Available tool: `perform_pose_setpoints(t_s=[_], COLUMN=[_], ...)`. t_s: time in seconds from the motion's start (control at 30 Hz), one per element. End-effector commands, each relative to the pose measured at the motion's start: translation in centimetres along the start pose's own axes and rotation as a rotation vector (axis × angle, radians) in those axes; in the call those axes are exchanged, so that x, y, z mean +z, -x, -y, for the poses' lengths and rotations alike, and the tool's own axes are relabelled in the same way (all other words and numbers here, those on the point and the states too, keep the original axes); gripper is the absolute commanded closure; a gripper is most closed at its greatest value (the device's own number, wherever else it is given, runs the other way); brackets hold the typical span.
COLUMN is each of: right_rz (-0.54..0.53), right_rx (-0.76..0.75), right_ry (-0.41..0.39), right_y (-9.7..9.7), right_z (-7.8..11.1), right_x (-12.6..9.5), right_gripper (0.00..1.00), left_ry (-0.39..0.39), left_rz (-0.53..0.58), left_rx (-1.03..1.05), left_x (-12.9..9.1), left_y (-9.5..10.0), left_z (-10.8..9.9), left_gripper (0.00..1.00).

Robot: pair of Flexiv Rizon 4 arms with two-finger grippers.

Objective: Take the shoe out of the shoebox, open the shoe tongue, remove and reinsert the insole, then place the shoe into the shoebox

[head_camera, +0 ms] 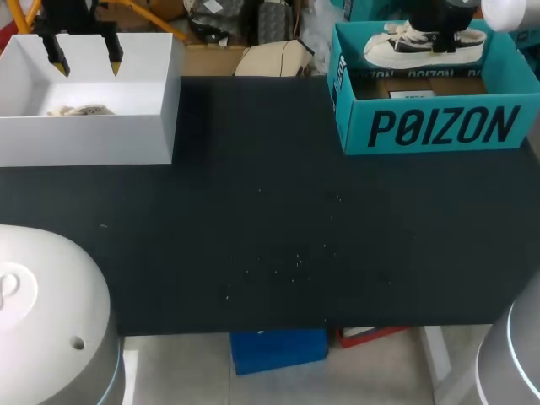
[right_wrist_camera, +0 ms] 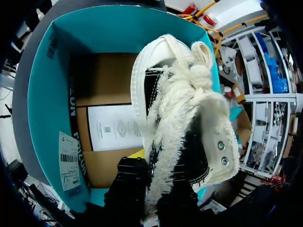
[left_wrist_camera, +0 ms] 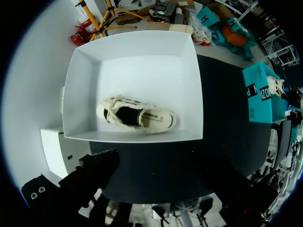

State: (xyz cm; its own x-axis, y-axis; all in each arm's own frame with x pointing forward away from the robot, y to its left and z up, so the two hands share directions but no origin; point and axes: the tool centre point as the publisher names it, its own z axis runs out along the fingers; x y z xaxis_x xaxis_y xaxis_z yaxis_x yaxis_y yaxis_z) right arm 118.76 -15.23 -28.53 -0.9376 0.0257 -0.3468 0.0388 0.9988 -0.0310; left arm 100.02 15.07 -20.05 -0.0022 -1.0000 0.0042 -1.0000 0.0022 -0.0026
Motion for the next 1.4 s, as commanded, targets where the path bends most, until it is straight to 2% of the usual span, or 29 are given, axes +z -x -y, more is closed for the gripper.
perform_pose_setpoints(t_s=[0.03,0.23,0.43,0.53,0.63,0.83,0.93,1.17,1.4], right_rz=[0.137,0.185,0.205,0.2,0.194,0.176,0.185,0.182,0.154], right_rx=[-0.001,0.023,0.068,0.072,0.07,0.028,0.026,0.0,-0.047], right_ry=[-0.07,-0.122,-0.123,-0.103,-0.091,-0.059,-0.026,0.021,0.049], right_y=[-4.8,-7.6,-11.6,-14.0,-16.7,-21.2,-23.8,-28.4,-31.1], right_z=[-2.0,-5.8,-9.7,-11.7,-13.5,-16.7,-18.6,-22.3,-26.0], right_x=[-12.5,-18.7,-24.3,-26.7,-27.8,-28.2,-27.6,-24.1,-20.3], right_gripper=[1.0,1.0,1.0,1.0,1.0,1.0,1.0,1.0,1.0], left_ry=[0.001,0.001,0.001,0.001,0.001,0.001,0.001,0.001,0.001], left_rz=[0.001,0.001,0.001,0.001,0.001,0.001,0.001,0.001,0.001], left_rx=[0.0,0.0,0.0,0.0,0.0,0.0,0.0,0.0,0.0], left_x=[0.0,0.0,0.0,0.0,0.0,0.0,0.0,0.0,0.0], left_y=[0.0,0.0,0.0,0.0,0.0,0.0,0.0,0.0,0.0], left_z=[0.0,0.0,0.0,0.0,0.0,0.0,0.0,0.0,0.0], left_gripper=[0.0,0.0,0.0,0.0,0.0,0.0,0.0,0.0,0.0])
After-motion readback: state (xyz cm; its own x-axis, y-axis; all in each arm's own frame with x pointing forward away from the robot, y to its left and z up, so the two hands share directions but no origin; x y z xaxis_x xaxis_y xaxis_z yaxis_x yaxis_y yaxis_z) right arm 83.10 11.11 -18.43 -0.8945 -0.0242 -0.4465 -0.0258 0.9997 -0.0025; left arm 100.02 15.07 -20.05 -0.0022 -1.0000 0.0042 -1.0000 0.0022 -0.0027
